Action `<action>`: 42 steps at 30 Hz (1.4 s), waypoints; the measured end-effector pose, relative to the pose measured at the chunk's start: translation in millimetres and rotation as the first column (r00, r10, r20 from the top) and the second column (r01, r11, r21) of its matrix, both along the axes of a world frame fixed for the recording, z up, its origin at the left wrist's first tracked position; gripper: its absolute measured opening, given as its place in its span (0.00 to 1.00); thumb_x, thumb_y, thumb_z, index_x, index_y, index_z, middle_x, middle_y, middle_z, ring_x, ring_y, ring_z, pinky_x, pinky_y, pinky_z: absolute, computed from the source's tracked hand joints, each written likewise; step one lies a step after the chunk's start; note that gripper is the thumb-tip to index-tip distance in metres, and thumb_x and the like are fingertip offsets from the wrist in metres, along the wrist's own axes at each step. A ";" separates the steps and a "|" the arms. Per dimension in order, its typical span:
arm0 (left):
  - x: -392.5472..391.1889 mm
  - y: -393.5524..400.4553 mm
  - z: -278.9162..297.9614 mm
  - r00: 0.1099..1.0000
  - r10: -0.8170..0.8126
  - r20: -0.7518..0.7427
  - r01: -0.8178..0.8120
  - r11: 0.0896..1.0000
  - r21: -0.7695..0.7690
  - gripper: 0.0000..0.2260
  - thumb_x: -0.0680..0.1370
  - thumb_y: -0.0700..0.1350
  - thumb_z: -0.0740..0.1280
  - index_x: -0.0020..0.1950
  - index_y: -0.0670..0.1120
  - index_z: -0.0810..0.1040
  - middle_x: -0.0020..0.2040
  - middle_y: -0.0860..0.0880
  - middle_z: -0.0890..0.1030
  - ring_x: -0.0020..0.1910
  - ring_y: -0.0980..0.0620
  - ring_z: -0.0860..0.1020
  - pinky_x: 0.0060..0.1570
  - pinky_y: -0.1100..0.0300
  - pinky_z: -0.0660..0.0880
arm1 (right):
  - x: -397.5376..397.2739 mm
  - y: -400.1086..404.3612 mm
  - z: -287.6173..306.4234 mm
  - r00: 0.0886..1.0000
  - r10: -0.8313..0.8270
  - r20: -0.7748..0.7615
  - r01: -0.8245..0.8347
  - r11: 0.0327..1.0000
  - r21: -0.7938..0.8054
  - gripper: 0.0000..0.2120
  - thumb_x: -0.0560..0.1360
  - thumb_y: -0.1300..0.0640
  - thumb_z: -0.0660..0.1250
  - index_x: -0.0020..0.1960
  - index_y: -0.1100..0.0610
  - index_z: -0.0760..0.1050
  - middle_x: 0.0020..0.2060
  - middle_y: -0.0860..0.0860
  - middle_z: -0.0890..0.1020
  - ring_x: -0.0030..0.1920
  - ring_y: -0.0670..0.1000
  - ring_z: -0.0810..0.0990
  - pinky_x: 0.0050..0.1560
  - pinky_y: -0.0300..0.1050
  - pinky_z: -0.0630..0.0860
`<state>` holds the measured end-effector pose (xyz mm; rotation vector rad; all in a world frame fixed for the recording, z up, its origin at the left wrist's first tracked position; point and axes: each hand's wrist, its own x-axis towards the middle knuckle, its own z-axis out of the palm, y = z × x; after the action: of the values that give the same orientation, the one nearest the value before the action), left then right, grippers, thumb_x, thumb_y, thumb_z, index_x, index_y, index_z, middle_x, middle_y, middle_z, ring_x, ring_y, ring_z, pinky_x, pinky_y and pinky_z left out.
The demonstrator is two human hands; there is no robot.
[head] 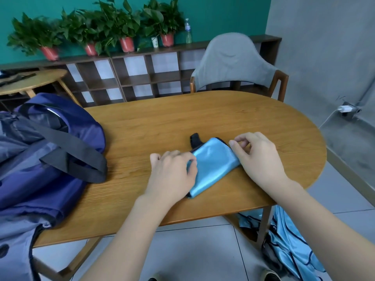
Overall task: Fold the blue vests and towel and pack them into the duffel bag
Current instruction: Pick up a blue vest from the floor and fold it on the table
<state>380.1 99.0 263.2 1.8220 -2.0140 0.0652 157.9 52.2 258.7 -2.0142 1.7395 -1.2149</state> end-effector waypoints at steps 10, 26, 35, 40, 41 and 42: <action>-33.3 33.5 9.0 0.981 -0.008 -0.194 0.029 0.994 0.106 0.25 0.82 0.57 0.61 0.29 0.44 0.70 0.24 0.47 0.69 0.28 0.48 0.67 0.34 0.52 0.70 | 20.3 33.4 12.1 0.985 0.051 -0.166 0.014 0.928 0.371 0.25 0.75 0.36 0.67 0.66 0.49 0.75 0.53 0.45 0.80 0.56 0.51 0.79 0.53 0.49 0.77; -14.8 23.7 -2.9 0.913 -0.043 -0.407 0.059 0.998 0.026 0.19 0.67 0.61 0.77 0.57 0.67 0.81 0.75 0.61 0.62 0.75 0.57 0.55 0.73 0.49 0.51 | 14.9 20.5 20.1 0.931 0.211 0.298 -0.340 0.800 0.494 0.07 0.67 0.59 0.76 0.44 0.52 0.82 0.40 0.54 0.85 0.37 0.55 0.83 0.44 0.55 0.80; 21.3 13.1 21.7 0.531 -0.093 -0.842 0.453 0.872 0.189 0.07 0.75 0.38 0.75 0.51 0.46 0.88 0.46 0.55 0.85 0.44 0.62 0.81 0.50 0.68 0.73 | -8.1 24.7 39.2 0.724 0.399 0.563 -0.651 0.664 0.367 0.13 0.73 0.63 0.75 0.57 0.57 0.83 0.50 0.55 0.87 0.47 0.55 0.86 0.47 0.42 0.81; 17.6 11.0 12.3 0.584 -0.128 -0.801 0.412 0.898 0.157 0.06 0.76 0.42 0.75 0.50 0.52 0.88 0.50 0.52 0.87 0.52 0.55 0.83 0.60 0.57 0.74 | -6.9 22.5 32.6 0.770 0.279 0.574 -0.546 0.754 0.366 0.18 0.70 0.59 0.78 0.59 0.53 0.81 0.53 0.53 0.86 0.51 0.53 0.86 0.51 0.45 0.82; 15.8 10.7 7.6 0.620 -0.136 -0.773 0.361 0.924 0.127 0.07 0.76 0.44 0.75 0.50 0.56 0.88 0.49 0.51 0.87 0.46 0.55 0.82 0.54 0.57 0.74 | -5.3 21.3 29.0 0.782 0.226 0.581 -0.502 0.781 0.372 0.20 0.71 0.59 0.78 0.61 0.52 0.80 0.55 0.53 0.84 0.51 0.53 0.86 0.53 0.47 0.82; 14.2 10.9 3.5 0.657 -0.137 -0.741 0.305 0.948 0.095 0.08 0.76 0.46 0.74 0.49 0.60 0.87 0.49 0.50 0.86 0.40 0.54 0.78 0.47 0.58 0.73 | -3.5 19.9 25.8 0.782 0.164 0.601 -0.471 0.787 0.399 0.21 0.72 0.60 0.77 0.63 0.52 0.77 0.56 0.55 0.83 0.51 0.53 0.86 0.53 0.48 0.82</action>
<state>394.2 109.9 266.7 1.3488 -1.6475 -0.8581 154.4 72.1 284.6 -1.3822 1.1897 -0.9151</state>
